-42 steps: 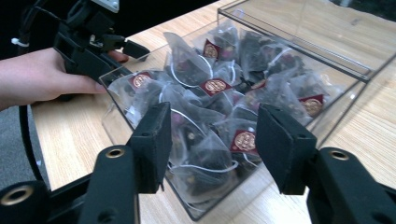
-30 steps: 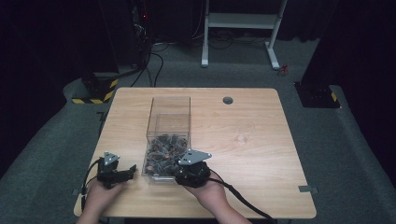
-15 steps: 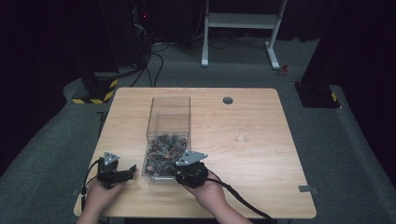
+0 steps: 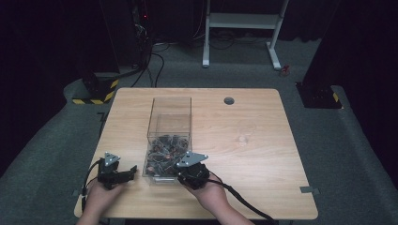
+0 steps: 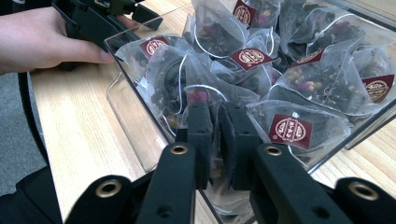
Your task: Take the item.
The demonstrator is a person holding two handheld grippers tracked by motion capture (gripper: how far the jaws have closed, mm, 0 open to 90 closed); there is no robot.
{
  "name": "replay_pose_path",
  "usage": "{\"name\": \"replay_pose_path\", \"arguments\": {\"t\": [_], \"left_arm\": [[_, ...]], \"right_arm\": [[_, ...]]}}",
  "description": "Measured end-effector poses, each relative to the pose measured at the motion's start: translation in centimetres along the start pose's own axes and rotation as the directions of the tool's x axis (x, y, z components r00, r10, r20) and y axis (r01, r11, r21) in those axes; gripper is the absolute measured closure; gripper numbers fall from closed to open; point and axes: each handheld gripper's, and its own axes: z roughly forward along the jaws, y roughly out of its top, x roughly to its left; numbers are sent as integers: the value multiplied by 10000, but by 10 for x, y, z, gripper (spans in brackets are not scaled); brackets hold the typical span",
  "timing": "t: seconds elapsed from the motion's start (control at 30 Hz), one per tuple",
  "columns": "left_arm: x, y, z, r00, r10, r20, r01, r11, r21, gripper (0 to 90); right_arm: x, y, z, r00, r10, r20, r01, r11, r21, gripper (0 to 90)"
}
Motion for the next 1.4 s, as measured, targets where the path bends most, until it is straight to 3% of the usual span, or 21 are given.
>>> {"name": "replay_pose_path", "arguments": {"t": [0.2,0.53,1.4], "left_arm": [[0,0,0,10000,-2,1,2,10000,-1,113],[0,0,0,10000,1,0,-1,10000,-1,113],[0,0,0,10000,6,-1,-6,10000,3,113]], "right_arm": [[-1,-1,0,10000,5,-40,-5,10000,-31,900],[0,-3,-1,9996,-217,-160,215,9997,-144,900],[-3,-3,-13,10000,-46,-52,41,9961,-886,900]]}}
